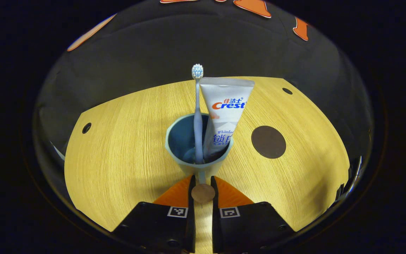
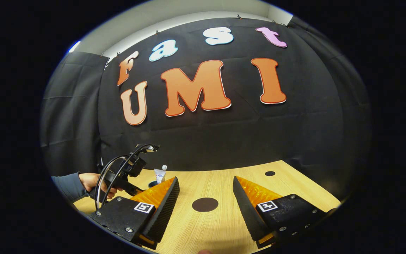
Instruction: Put the toothbrush and toothpaste on the desktop into the cup, then pick up the cup and place it on the coaster on the desktop.
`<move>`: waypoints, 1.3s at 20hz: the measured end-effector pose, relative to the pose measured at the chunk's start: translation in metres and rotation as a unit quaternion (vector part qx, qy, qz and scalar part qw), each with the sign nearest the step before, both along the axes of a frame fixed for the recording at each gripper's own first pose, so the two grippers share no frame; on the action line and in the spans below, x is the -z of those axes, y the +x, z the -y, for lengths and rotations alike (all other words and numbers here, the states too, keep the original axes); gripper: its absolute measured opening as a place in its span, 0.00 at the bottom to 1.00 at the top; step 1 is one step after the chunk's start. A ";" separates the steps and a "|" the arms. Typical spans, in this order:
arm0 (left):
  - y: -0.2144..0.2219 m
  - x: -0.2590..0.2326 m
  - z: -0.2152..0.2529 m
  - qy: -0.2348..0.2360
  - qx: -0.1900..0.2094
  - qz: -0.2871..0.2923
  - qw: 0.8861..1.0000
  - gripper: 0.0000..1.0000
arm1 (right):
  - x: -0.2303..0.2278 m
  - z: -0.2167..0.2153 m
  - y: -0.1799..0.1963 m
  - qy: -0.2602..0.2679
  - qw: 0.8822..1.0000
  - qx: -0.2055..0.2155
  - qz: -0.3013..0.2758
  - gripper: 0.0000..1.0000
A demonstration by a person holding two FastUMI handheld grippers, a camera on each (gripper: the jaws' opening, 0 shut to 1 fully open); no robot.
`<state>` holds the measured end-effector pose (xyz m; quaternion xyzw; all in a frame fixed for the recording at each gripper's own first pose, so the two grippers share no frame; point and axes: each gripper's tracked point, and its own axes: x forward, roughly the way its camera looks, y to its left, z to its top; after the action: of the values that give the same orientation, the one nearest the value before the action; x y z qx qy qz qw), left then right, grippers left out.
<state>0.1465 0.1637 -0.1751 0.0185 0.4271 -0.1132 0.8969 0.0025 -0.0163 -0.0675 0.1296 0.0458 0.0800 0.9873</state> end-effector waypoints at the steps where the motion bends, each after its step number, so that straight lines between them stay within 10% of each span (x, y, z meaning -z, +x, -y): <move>1: -0.002 -0.002 -0.001 0.001 0.000 0.008 1.000 0.18 | -0.001 0.000 0.001 0.000 1.000 0.000 -0.001 0.92; 18: 0.000 0.006 0.008 0.014 0.026 -0.037 0.999 0.22 | 0.005 0.006 -0.005 0.002 1.000 0.004 -0.007 0.91; 26: 0.000 -0.006 0.006 0.060 0.071 -0.050 0.994 0.43 | 0.010 0.006 -0.008 0.004 1.000 0.001 -0.015 0.91</move>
<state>0.1465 0.1573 -0.1694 0.0969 0.4751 -0.1512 0.8614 -0.0056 -0.0218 -0.0779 0.1349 0.0601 0.0774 0.9860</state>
